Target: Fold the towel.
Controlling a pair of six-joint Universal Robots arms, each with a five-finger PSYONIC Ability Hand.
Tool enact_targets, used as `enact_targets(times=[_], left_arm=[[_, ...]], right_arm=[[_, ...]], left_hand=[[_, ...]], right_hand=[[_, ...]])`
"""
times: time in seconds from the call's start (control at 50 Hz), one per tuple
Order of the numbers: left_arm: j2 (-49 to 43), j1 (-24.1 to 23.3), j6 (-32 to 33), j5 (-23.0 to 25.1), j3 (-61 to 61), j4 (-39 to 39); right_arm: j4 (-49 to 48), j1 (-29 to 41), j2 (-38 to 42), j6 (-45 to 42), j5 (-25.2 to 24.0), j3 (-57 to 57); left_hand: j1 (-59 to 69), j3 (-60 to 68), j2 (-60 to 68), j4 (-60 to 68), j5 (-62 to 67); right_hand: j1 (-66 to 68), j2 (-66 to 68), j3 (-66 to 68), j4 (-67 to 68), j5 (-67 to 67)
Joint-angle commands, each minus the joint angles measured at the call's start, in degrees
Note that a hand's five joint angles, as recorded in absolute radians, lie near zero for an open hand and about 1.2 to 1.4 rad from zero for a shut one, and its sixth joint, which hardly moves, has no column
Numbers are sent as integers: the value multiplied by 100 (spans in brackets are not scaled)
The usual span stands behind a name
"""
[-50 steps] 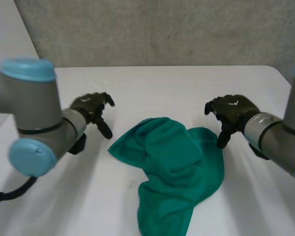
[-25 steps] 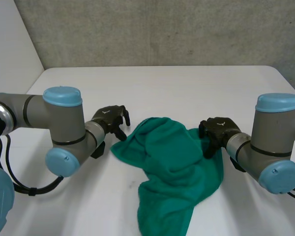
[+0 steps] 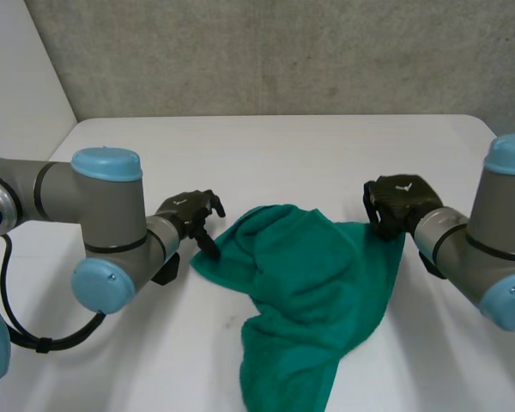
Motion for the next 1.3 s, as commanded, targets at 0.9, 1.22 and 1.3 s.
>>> enact_targets(times=[0.9, 1.22, 1.3], left_arm=[[2615, 933, 1572, -581, 352, 2753], [1633, 1004, 1650, 96, -2426, 2683], [1622, 1013, 1659, 105, -2823, 2472]], right_arm=[[-1720, -187, -1802, -546, 828, -1645], [-1660, -196, -336, -713, 19, 413], [-913, -231, 140, -897, 265, 273]], left_hand=[[5225, 5206, 5229, 5274, 5288], [5225, 5206, 5229, 5274, 5288], [5225, 5206, 5229, 5274, 5288]], right_hand=[[2403, 1288, 1253, 1200, 1385], [2403, 1288, 1253, 1200, 1385], [2403, 1288, 1253, 1200, 1385]])
